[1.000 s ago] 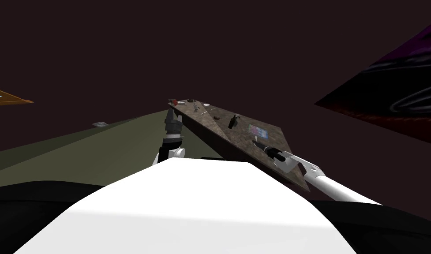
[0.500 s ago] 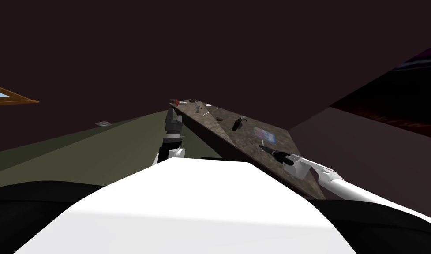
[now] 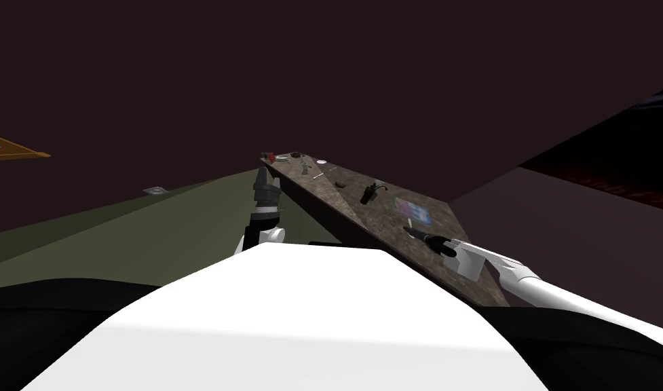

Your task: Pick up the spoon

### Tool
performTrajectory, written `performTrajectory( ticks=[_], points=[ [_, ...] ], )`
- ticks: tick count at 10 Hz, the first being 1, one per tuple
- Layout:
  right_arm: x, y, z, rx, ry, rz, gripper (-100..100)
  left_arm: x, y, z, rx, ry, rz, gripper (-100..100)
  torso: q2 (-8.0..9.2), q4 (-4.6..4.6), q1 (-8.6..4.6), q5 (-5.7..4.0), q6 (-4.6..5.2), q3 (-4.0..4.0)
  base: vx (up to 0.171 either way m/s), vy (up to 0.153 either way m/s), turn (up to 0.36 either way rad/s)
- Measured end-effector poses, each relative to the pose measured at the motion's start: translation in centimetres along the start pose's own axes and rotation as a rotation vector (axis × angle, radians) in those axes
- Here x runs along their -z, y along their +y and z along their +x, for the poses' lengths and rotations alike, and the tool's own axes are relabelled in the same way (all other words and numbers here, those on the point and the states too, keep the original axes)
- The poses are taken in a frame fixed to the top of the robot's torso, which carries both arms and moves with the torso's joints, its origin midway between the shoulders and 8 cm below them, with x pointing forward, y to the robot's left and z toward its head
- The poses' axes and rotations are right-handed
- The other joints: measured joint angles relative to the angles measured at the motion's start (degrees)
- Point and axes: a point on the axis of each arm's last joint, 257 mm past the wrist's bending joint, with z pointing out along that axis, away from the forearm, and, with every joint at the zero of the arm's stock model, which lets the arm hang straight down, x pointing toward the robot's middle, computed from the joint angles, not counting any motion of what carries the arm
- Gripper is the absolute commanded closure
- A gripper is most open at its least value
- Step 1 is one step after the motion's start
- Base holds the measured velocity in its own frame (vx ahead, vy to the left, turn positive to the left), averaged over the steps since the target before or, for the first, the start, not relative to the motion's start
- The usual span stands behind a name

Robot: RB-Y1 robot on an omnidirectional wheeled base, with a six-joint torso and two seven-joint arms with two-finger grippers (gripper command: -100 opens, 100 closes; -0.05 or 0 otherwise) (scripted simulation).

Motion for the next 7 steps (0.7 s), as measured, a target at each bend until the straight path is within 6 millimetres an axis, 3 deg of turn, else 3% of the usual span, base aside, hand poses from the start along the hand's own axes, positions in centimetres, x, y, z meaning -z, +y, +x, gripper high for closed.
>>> performTrajectory(
  ticks=[7],
  points=[
    [-1.0, -5.8, 0.1, -0.053, -0.033, 0.031, -100, 0.0, 0.0, 0.0, 0.000, 0.000, 0.000, 0, 0.17, 0.04, 0.11, 0.02, -0.02, 0.10, -0.018, 0.043, 0.113]
  ],
)
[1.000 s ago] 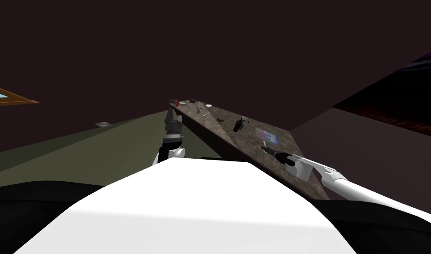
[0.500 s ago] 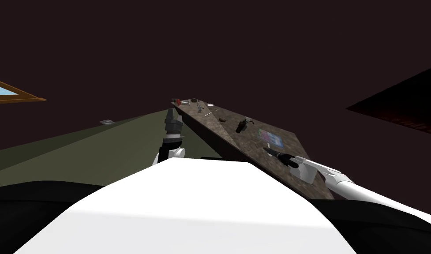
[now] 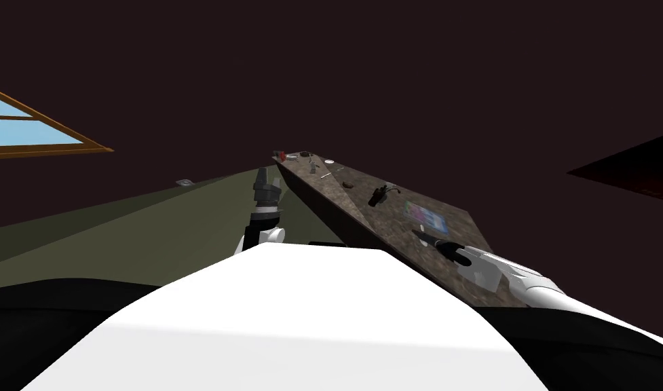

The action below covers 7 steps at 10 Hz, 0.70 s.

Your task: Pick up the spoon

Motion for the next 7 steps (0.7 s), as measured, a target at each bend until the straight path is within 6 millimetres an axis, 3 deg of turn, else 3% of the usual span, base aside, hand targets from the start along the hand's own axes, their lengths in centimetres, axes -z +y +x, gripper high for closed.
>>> performTrajectory(
  ticks=[7],
  points=[
    [-0.1, -5.4, 1.1, -0.045, 0.002, 0.047, -100, 0.0, 0.0, 0.0, 0.000, 0.000, 0.000, 0, -0.03, -0.01, -0.03, 0.00, 0.00, -0.02, -0.010, 0.035, 0.102]
  ],
)
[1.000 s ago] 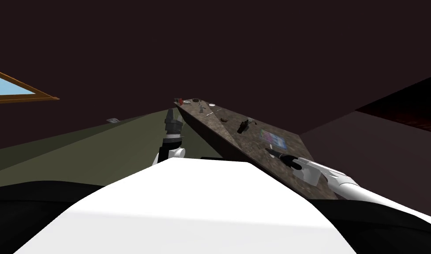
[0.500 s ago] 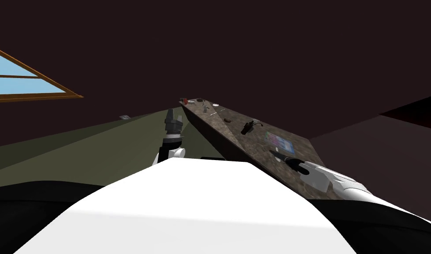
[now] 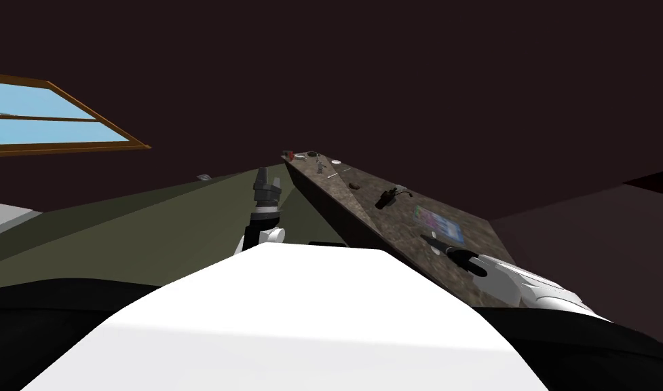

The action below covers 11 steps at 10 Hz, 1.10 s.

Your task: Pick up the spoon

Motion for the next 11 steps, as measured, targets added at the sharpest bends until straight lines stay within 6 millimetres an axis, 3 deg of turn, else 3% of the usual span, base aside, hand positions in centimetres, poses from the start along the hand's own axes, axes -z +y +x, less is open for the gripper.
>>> performTrajectory(
  ticks=[3, 9, 10, 11],
  points=[
    [0.2, -2.2, 0.2, -0.010, 0.003, 0.027, -100, 0.0, 0.0, 0.0, 0.000, 0.000, 0.000, 0, 0.00, 0.00, -0.14, -0.02, 0.04, 0.00, -0.005, 0.016, 0.046],
    [0.8, -7.6, 2.5, -0.059, 0.040, 0.072, -100, 0.0, 0.0, 0.0, 0.000, 0.000, 0.000, 0, 0.01, 0.00, 0.00, 0.02, 0.05, 0.00, -0.006, 0.040, 0.090],
    [0.8, -7.7, 2.5, -0.060, 0.042, 0.072, 100, 0.0, 0.0, 0.0, 0.000, 0.000, 0.000, 0, 0.01, 0.00, -0.08, 0.00, 0.05, 0.01, 0.000, 0.000, 0.000],
    [0.8, -7.7, 2.5, -0.060, 0.041, 0.072, 100, 0.0, 0.0, 0.0, 0.000, 0.000, 0.000, 0, 0.00, 0.00, -0.13, -0.02, 0.05, 0.00, -0.002, -0.006, -0.025]
  ],
)
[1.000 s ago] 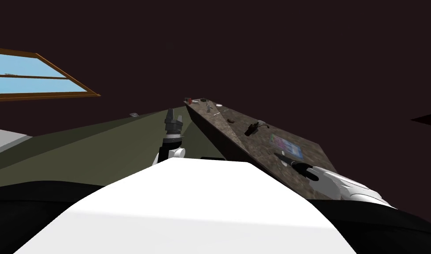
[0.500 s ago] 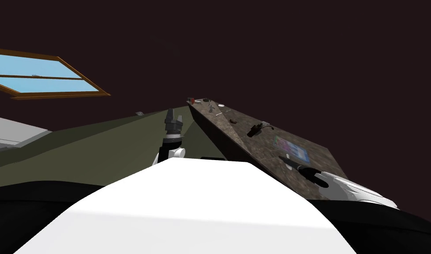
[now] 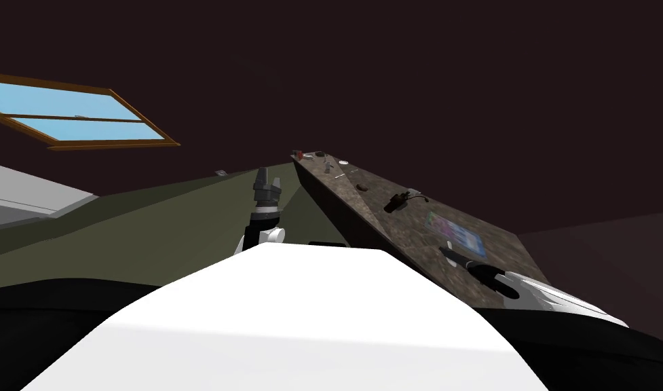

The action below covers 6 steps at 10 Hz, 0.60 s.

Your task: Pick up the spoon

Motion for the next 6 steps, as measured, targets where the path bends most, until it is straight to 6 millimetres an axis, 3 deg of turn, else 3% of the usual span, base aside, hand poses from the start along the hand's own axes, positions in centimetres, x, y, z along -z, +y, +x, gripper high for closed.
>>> performTrajectory(
  ticks=[3, 4, 5, 6],
  points=[
    [0.04, -0.19, -0.15, 0.000, -0.002, 0.004, 100, 0.00, 0.00, 0.00, 0.000, 0.000, 0.000, 0, -0.08, -0.03, -0.06, -0.14, -0.10, -0.05, 0.000, 0.000, 0.000],
    [0.04, -0.19, -0.15, 0.000, -0.002, 0.005, 0, 0.00, 0.00, 0.00, 0.000, 0.000, 0.000, 0, -0.08, -0.03, -0.07, -0.14, -0.10, -0.06, 0.000, 0.000, 0.000],
    [0.05, -0.20, -0.15, 0.000, -0.002, 0.005, 100, 0.00, 0.00, 0.00, 0.000, 0.000, 0.000, 0, -0.08, -0.03, -0.07, -0.14, -0.11, -0.06, 0.002, -0.040, -0.151],
    [0.09, 0.11, -0.41, 0.005, -0.009, 0.006, 100, 0.00, 0.00, 0.00, 0.000, 0.000, 0.000, 0, -0.04, -0.03, -0.20, -0.12, 0.02, -0.04, 0.005, -0.047, -0.101]
  ],
)
